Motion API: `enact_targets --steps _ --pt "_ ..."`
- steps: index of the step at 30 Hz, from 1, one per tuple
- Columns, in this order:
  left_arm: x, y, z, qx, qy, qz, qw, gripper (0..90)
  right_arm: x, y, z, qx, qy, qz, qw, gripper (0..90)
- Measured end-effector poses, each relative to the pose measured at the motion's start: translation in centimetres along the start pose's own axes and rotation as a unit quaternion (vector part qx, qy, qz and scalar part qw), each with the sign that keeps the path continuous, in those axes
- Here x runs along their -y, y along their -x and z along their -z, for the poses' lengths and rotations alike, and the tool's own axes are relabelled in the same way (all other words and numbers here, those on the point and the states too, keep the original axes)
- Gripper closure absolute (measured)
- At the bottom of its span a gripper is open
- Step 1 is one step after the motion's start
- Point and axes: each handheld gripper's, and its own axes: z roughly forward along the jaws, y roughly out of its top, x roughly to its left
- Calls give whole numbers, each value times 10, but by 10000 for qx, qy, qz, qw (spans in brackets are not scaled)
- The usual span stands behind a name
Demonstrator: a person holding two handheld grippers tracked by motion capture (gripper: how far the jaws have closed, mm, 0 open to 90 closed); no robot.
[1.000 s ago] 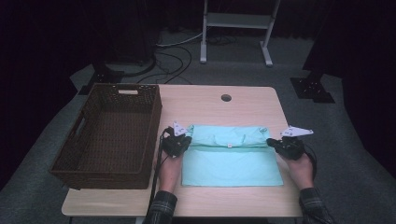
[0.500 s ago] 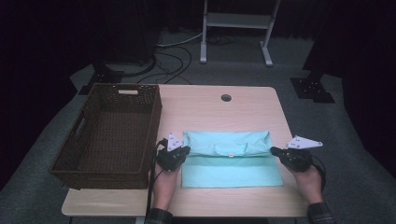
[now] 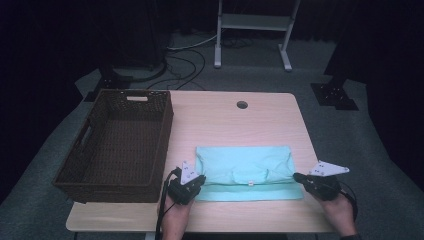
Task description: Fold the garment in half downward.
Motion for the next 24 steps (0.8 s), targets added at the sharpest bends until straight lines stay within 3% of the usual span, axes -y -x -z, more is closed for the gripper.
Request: enact_targets --steps 7,15,21,24 --pt "15 3 -7 25 -257 -23 9997 868 13 -5 -4 -202 -288 -13 9994 866" --pt "13 -2 -9 -49 -325 -96 9994 853 17 -9 -7 -300 -395 21 9988 865" --pt "8 -5 -12 -152 -471 -312 9983 850 17 -11 -7 -371 -427 51 9984 859" --pt "8 -6 -11 -112 -467 -251 9985 849 16 -12 -8 -382 -425 64 9983 853"
